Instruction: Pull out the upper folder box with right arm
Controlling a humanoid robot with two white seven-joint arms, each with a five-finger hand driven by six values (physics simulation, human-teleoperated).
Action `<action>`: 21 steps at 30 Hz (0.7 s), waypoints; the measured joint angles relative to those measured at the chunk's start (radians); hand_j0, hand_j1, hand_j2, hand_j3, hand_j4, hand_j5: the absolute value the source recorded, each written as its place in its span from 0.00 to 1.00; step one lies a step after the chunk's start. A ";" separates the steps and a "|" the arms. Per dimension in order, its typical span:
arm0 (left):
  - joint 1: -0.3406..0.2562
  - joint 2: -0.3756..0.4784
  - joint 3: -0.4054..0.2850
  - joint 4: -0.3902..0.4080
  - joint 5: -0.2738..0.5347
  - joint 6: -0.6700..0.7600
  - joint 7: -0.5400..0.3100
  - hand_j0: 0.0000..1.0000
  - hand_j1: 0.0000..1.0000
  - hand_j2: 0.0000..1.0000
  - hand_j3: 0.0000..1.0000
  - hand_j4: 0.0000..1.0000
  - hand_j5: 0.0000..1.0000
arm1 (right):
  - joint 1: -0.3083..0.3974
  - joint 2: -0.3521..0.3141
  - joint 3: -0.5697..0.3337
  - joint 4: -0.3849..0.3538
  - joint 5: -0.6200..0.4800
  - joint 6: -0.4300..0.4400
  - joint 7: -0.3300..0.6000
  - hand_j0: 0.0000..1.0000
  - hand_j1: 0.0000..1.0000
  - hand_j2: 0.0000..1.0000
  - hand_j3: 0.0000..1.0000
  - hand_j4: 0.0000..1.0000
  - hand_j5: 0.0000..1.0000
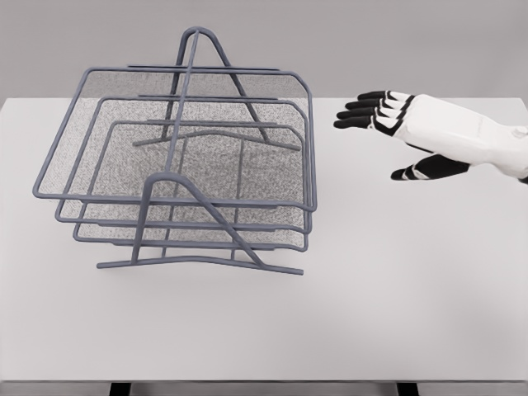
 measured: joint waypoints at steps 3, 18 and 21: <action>0.000 0.000 0.000 0.000 0.000 0.000 0.000 1.00 1.00 1.00 1.00 1.00 1.00 | -0.034 0.004 0.000 -0.002 0.079 0.001 0.000 1.00 1.00 1.00 1.00 1.00 1.00; 0.000 0.000 0.000 0.000 0.000 0.000 0.000 1.00 1.00 1.00 1.00 1.00 1.00 | -0.227 0.092 0.261 0.068 0.226 0.000 0.001 1.00 1.00 1.00 1.00 1.00 1.00; 0.000 0.000 0.000 0.000 0.000 0.000 0.000 1.00 1.00 1.00 1.00 1.00 1.00 | -0.225 0.105 0.289 0.097 0.228 0.000 0.001 1.00 1.00 1.00 1.00 1.00 1.00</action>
